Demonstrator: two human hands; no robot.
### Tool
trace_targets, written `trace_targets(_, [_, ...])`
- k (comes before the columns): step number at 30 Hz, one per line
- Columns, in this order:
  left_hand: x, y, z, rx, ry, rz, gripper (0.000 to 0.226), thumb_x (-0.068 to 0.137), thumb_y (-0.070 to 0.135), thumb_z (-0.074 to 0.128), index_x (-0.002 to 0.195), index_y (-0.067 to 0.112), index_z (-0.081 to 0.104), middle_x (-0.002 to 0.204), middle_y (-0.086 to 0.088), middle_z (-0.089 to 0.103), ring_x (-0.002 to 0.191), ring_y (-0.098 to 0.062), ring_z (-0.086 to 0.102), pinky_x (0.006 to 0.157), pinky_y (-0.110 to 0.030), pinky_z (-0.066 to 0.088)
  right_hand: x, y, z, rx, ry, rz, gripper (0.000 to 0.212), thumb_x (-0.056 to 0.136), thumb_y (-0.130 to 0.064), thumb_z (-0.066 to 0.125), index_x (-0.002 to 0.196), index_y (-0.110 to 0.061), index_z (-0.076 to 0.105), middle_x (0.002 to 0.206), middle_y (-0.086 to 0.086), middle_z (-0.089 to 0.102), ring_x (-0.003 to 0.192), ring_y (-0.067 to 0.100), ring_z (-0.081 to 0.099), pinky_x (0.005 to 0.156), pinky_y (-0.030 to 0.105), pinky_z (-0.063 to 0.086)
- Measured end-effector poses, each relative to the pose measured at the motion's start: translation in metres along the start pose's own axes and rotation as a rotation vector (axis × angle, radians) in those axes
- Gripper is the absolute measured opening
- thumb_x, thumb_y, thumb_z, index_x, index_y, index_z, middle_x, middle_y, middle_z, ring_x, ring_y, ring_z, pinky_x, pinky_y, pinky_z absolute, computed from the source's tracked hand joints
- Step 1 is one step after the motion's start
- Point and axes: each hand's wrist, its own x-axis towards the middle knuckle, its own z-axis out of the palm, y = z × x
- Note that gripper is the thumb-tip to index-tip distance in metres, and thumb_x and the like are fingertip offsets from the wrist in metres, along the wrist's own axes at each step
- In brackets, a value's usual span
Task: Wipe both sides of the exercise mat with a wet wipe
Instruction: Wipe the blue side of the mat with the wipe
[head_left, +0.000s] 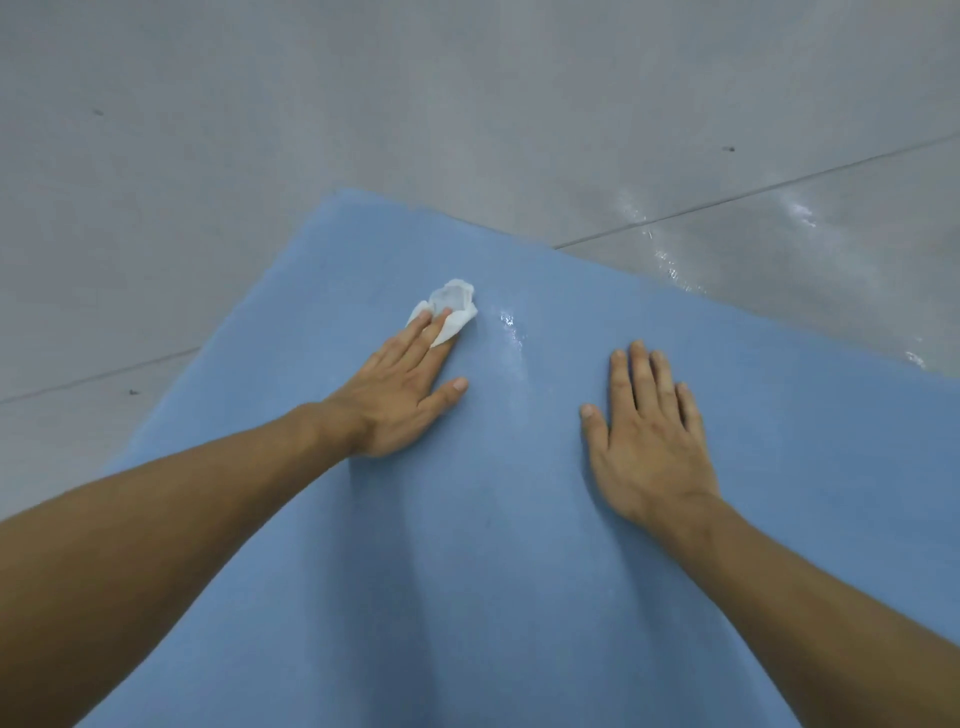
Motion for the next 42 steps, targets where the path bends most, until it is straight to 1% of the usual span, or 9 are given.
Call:
trace_targets(3, [-0.001,-0.015,0.002,0.001,0.1,0.028,0.076,0.095,0.074,0.006,0.16,0.044,-0.016,0.169,0.021,-0.017,0.154,0.0,-0.02,0.129,-0.035,0.0,-0.013,-0.001,0.007,0.019,0.041,0.012,0.089,0.095,-0.071,0.004,0.166,-0.019,-0.007,0.174,-0.003,-0.014,0.158,0.012,-0.019,0.128,0.035,-0.01])
trace_targets(6, [-0.011,-0.054,-0.005,-0.024,0.222,-0.158,0.088,0.091,0.072,0.009,0.166,0.026,0.008,0.174,0.004,0.004,0.159,-0.016,0.0,0.129,-0.036,0.004,-0.019,-0.002,0.011,-0.007,0.077,0.002,0.091,0.096,-0.075,0.007,0.167,-0.019,-0.003,0.174,-0.003,-0.01,0.159,0.012,-0.016,0.128,0.034,-0.008])
trace_targets(11, [-0.032,-0.087,-0.012,-0.005,0.253,-0.359,0.095,0.09,0.075,0.011,0.165,0.017,0.013,0.169,-0.011,0.022,0.156,-0.029,0.017,0.127,-0.045,0.016,-0.019,-0.003,0.011,-0.015,0.117,0.0,0.091,0.096,-0.075,0.008,0.167,-0.018,0.003,0.175,-0.001,-0.003,0.16,0.013,-0.01,0.13,0.037,-0.003])
trace_targets(17, [-0.031,-0.012,0.026,0.002,0.258,-0.114,0.083,0.096,0.068,0.015,0.166,0.025,0.003,0.173,0.004,-0.003,0.159,-0.014,-0.008,0.129,-0.034,0.0,-0.018,-0.001,0.012,-0.032,0.107,-0.01,0.088,0.097,-0.072,0.004,0.167,-0.018,0.0,0.175,-0.001,-0.006,0.16,0.015,-0.011,0.13,0.039,-0.003])
trace_targets(24, [-0.066,0.039,0.048,0.126,0.204,0.106,0.075,0.104,0.06,0.017,0.166,0.02,0.008,0.174,0.007,-0.001,0.158,-0.011,-0.013,0.129,-0.036,0.001,-0.026,-0.022,0.018,0.038,0.083,0.051,0.074,0.105,-0.055,0.005,0.167,-0.014,0.003,0.175,0.004,-0.004,0.161,0.021,-0.007,0.13,0.04,-0.001])
trace_targets(27, [-0.081,0.042,0.055,0.159,0.18,0.172,0.071,0.106,0.057,0.019,0.166,0.018,0.014,0.173,0.008,0.002,0.159,-0.01,-0.009,0.128,-0.031,-0.002,-0.047,-0.032,0.025,0.049,0.106,0.017,0.083,0.099,-0.059,0.009,0.167,-0.011,0.009,0.175,0.006,0.003,0.161,0.022,-0.002,0.13,0.04,0.003])
trace_targets(32, [-0.09,-0.012,0.036,0.122,0.229,-0.067,0.084,0.098,0.07,0.006,0.165,0.02,0.018,0.172,0.006,0.009,0.16,-0.017,0.003,0.123,-0.021,-0.009,-0.069,-0.02,0.025,0.017,0.04,-0.095,0.089,0.097,-0.07,0.007,0.167,-0.016,-0.003,0.174,-0.001,-0.011,0.159,0.012,-0.017,0.126,0.031,-0.011])
trace_targets(37, [-0.101,-0.081,0.014,0.029,0.318,-0.455,0.082,0.1,0.064,0.017,0.163,0.012,0.019,0.168,-0.012,0.025,0.157,-0.032,0.017,0.127,-0.048,0.016,-0.074,-0.02,0.027,0.003,0.038,-0.083,0.087,0.097,-0.071,0.002,0.166,-0.018,-0.009,0.173,-0.003,-0.017,0.157,0.012,-0.021,0.128,0.033,-0.009])
trace_targets(42, [-0.095,-0.056,0.025,0.005,0.272,-0.33,0.09,0.094,0.071,0.015,0.166,0.018,0.01,0.172,-0.008,0.013,0.159,-0.026,0.01,0.129,-0.04,0.009,-0.075,-0.02,0.024,0.004,0.032,-0.082,0.086,0.097,-0.07,0.002,0.165,-0.019,-0.011,0.172,-0.002,-0.018,0.156,0.011,-0.024,0.128,0.034,-0.01])
